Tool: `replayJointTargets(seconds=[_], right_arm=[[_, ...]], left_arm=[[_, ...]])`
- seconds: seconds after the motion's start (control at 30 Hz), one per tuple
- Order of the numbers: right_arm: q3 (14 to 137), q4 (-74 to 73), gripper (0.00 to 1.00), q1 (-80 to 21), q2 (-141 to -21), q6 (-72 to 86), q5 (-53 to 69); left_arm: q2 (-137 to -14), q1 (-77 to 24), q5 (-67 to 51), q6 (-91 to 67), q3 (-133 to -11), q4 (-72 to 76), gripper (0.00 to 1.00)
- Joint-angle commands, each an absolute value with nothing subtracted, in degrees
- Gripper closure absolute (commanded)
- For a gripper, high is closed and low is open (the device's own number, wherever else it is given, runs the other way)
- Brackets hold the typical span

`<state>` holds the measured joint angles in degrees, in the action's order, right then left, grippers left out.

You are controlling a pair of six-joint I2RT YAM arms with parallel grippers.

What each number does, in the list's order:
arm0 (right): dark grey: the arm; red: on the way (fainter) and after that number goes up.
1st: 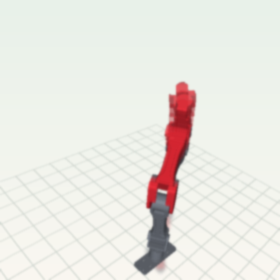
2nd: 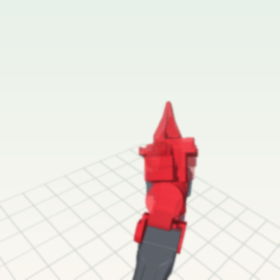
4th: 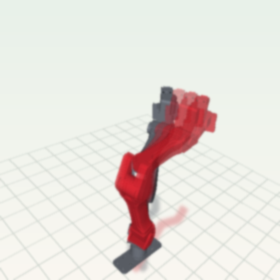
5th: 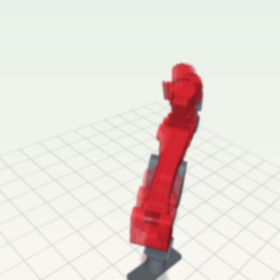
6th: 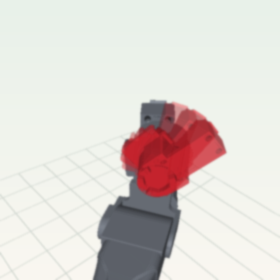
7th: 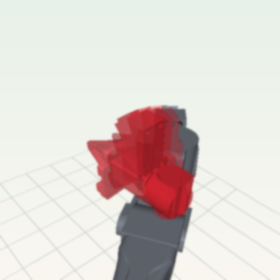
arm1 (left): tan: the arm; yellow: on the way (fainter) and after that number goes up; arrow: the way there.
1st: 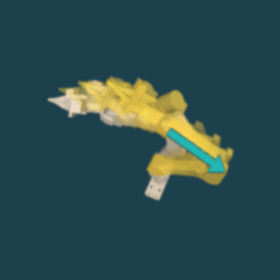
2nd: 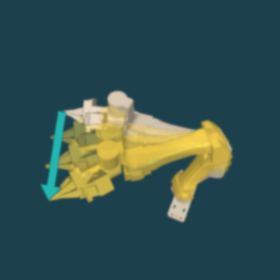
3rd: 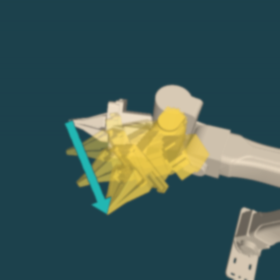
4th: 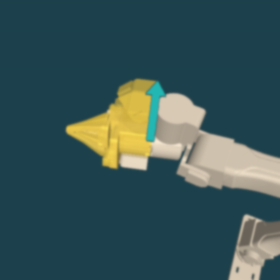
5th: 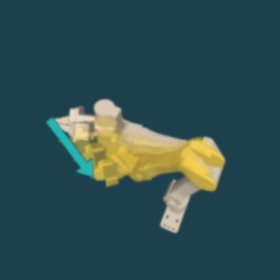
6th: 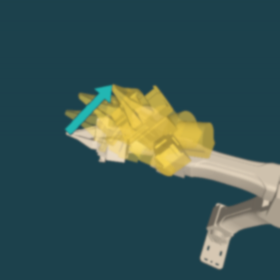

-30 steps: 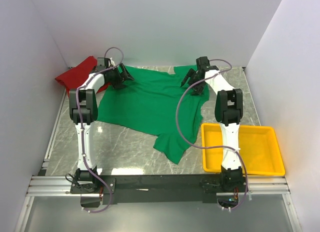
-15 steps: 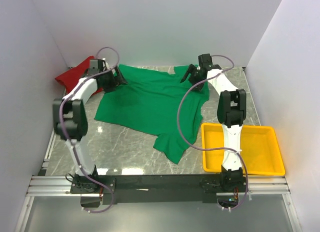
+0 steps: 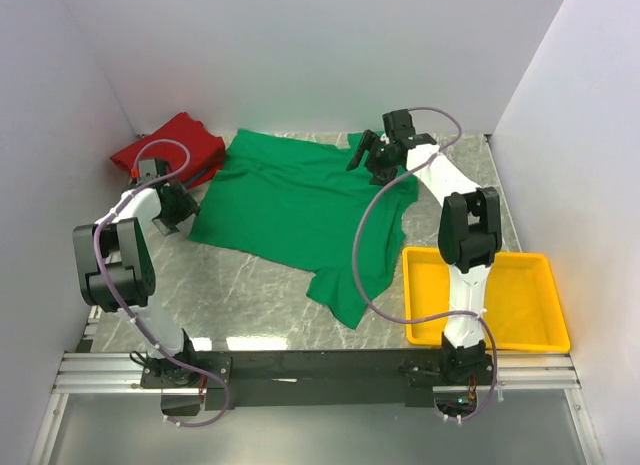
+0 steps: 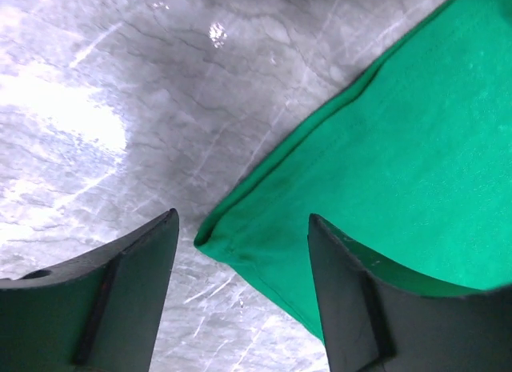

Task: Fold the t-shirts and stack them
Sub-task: Flatten the tshirt out

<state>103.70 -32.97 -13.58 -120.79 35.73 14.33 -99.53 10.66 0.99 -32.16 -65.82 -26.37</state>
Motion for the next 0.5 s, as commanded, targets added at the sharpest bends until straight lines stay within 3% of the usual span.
replayJointTargets(seconds=[0.0, 0.2, 0.47], right_arm=[[101.43, -30.76, 0.15, -14.41, -116.11, 35.68, 13.01], [100.46, -31.11, 0.15, -15.03, -115.05, 36.03, 11.96], [98.35, -31.29, 0.15, -15.20, -113.73, 36.47, 11.43]], left_arm=[[-99.49, 11.34, 2.55, -31.73, -65.83, -25.05, 0.31], [-99.58, 11.60, 1.76, -31.82, -64.34, -25.66, 0.37], [-98.35, 11.60, 0.44, -32.34, -59.77, -24.96, 0.39]])
